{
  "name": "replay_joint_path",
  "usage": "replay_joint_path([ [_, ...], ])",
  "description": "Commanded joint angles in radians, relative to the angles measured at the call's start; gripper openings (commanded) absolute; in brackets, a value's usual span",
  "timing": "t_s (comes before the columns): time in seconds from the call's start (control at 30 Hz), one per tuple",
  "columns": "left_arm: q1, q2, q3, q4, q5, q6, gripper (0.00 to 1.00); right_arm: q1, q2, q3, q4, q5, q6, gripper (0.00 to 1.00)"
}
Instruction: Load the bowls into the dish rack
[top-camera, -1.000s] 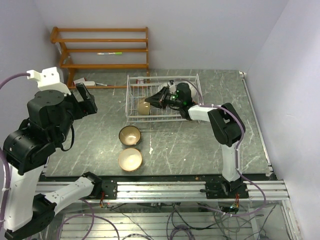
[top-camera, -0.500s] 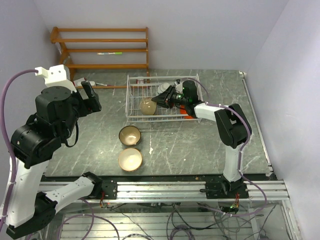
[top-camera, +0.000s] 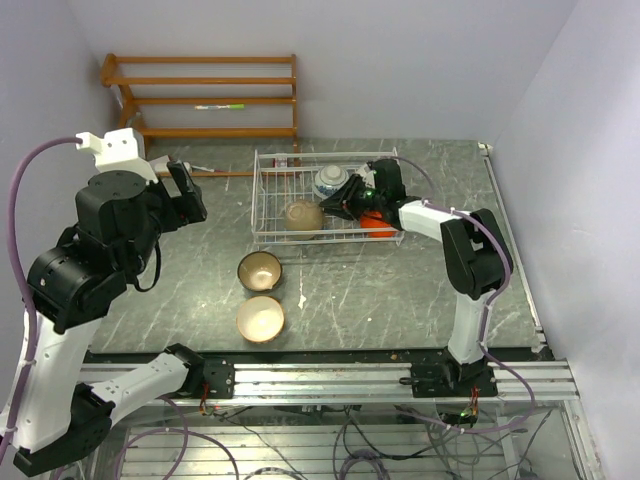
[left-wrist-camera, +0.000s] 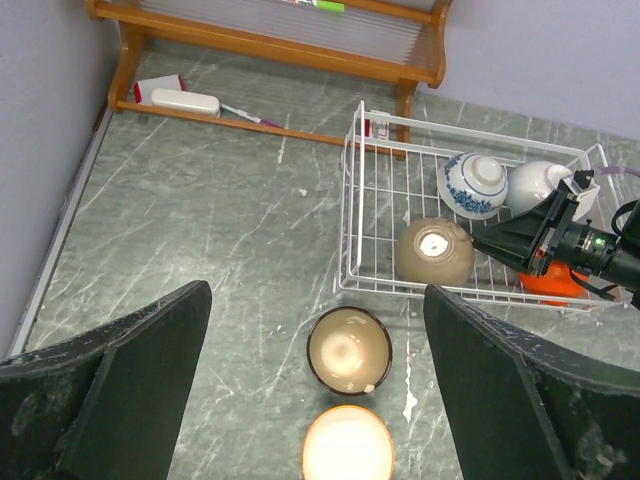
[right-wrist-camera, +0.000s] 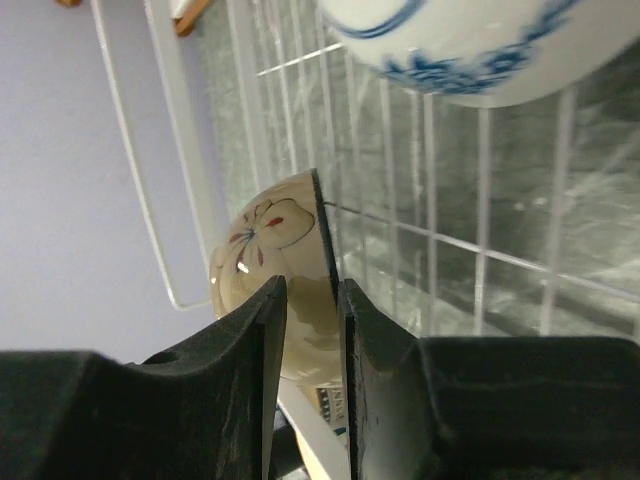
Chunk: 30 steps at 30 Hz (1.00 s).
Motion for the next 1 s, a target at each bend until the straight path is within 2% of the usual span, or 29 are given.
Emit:
replay_joint_path([
  [0.0,-0.006,-0.002,-0.006,0.035,0.016,0.010,0.99,-0.017,-0.045,0.037,-0.106,0.052,-0.075,0.28],
  [0.33,-0.006,-0.016,-0.014,0.033,0.012,0.009,0.99,-0.016,-0.070,0.137,-0.289,0.146,-0.191,0.28],
  [0.5,-0.006,-0.017,-0.009,0.028,0.005,0.008,0.99,0.022,-0.069,0.334,-0.568,0.280,-0.374,0.31],
  [0.6,-0.006,-0.016,-0.007,0.029,0.004,0.010,0.99,0.077,-0.046,0.474,-0.732,0.388,-0.503,0.37],
  [0.73,-0.005,-0.011,-0.006,0.034,0.007,0.010,0.99,0.190,0.025,0.659,-0.924,0.510,-0.624,0.50],
  [0.83,-0.005,-0.007,0.000,0.032,0.006,0.011,0.99,0.264,0.091,0.742,-1.021,0.612,-0.691,0.58],
  [0.97,-0.005,-0.004,0.004,0.027,0.004,0.009,0.99,0.337,0.138,0.795,-1.065,0.692,-0.740,0.66],
])
